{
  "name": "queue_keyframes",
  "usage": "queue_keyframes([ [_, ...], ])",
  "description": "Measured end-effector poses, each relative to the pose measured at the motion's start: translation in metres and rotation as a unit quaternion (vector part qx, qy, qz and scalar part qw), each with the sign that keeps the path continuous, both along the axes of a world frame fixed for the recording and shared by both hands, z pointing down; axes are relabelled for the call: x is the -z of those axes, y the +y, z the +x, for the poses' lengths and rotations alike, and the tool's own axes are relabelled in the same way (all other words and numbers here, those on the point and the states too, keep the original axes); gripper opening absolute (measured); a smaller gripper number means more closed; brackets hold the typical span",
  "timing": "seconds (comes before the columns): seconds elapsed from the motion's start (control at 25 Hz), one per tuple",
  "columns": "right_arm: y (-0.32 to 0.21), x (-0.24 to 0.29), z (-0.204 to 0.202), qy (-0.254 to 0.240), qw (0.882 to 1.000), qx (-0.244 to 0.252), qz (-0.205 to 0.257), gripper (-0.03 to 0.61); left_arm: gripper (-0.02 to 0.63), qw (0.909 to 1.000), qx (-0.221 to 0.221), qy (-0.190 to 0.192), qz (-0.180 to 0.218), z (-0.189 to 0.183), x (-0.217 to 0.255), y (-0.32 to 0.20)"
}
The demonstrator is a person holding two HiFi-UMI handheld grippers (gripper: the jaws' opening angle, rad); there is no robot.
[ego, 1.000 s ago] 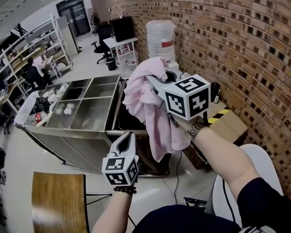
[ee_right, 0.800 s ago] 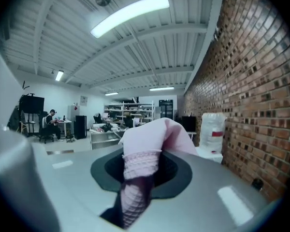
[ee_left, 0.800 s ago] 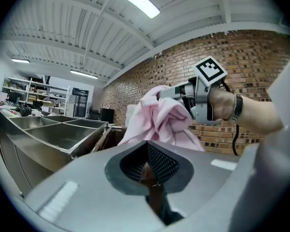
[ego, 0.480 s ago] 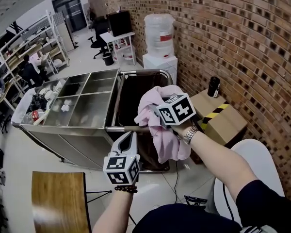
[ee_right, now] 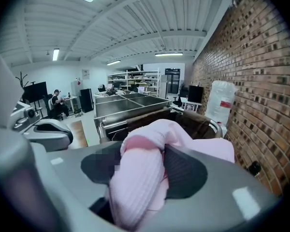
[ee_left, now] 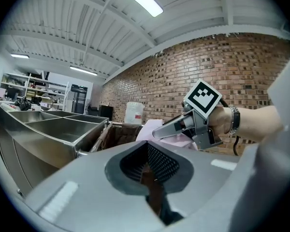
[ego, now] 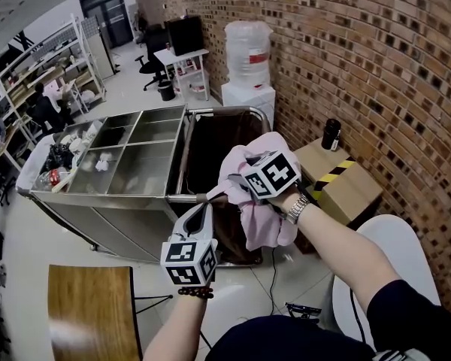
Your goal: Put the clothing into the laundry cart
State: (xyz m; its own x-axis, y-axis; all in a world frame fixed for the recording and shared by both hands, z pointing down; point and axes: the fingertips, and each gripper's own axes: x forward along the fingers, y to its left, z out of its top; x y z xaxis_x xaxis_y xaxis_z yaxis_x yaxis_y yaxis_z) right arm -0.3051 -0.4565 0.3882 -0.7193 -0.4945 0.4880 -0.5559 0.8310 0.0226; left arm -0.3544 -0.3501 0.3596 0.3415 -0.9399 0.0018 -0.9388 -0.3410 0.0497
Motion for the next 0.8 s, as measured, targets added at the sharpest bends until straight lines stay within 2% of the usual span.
queue_keyframes([
  [0.56,0.029,0.026,0.025,-0.018,0.998,-0.061,0.019,0.269,-0.002,0.9990,-0.044,0.003,0.000,0.004,0.007,0.017],
  [0.8,0.051,0.041,0.036,-0.032,0.997,-0.066,0.034,0.268,-0.002,0.9986,-0.053,0.003,-0.001,0.018,0.009,0.029],
])
